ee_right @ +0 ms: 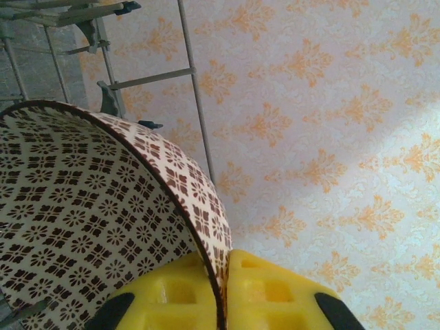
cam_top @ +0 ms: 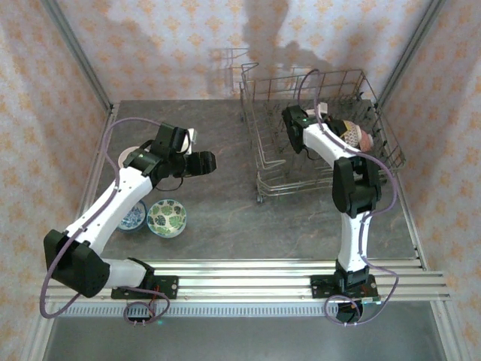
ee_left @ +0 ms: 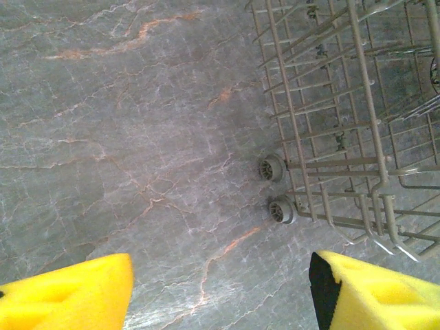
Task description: Load the bowls into the dish rack
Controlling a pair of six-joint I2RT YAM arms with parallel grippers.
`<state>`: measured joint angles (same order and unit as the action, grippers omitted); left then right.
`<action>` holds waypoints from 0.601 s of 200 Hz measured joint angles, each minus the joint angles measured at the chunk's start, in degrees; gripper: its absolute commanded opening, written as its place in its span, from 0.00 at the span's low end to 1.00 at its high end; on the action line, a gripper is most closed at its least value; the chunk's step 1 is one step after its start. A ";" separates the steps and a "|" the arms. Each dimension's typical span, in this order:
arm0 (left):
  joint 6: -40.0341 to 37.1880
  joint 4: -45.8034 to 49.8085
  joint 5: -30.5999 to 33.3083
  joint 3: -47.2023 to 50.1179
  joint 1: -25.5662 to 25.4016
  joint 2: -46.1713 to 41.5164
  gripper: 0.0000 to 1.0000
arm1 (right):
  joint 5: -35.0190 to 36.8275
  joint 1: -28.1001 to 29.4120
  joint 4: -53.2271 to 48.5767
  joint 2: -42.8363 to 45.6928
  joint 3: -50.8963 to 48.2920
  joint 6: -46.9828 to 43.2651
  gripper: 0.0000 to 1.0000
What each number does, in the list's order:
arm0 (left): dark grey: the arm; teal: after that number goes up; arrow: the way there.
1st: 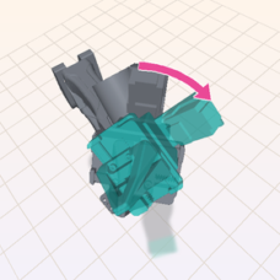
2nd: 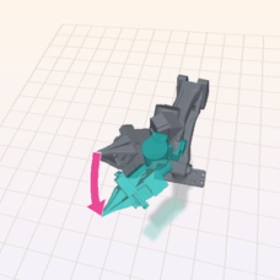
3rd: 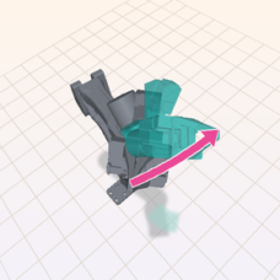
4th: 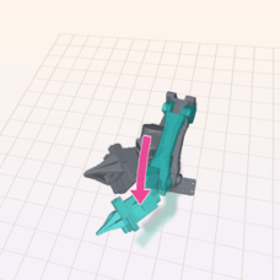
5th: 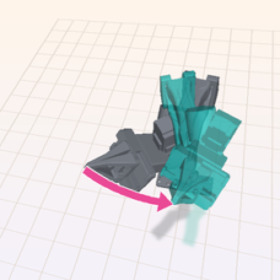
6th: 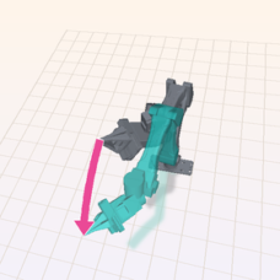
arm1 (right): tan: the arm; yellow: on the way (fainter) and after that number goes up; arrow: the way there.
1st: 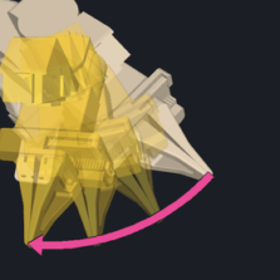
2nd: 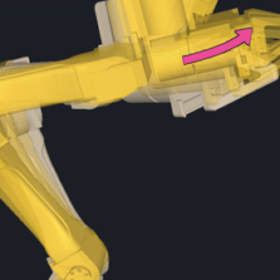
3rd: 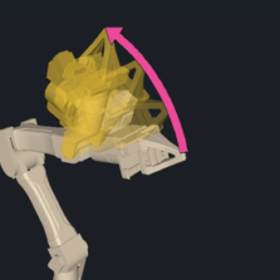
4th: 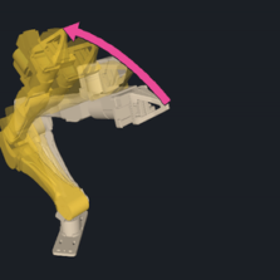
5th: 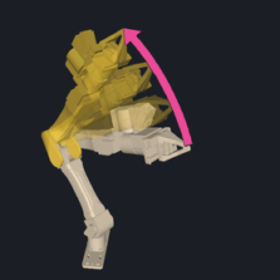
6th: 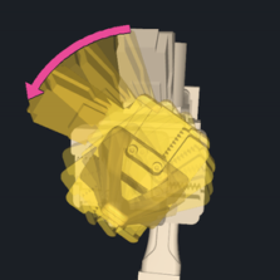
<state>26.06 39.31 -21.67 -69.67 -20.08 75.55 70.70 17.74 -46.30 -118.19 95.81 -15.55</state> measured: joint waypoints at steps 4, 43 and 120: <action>0.00 0.04 0.00 0.00 0.00 -0.11 0.70 | -0.15 0.13 -0.20 -0.02 0.00 0.13 0.17; 0.17 0.28 0.04 0.02 0.00 -1.07 0.70 | -4.94 0.48 -0.85 -0.35 -1.51 1.42 0.24; 1.14 0.37 1.60 0.11 0.00 -3.32 0.70 | -7.76 0.00 -1.22 -3.65 -1.88 2.78 0.46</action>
<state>27.20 39.68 -20.08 -69.56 -20.08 72.23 62.94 17.74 -47.53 -121.84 93.93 -12.78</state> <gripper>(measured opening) 0.697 0.390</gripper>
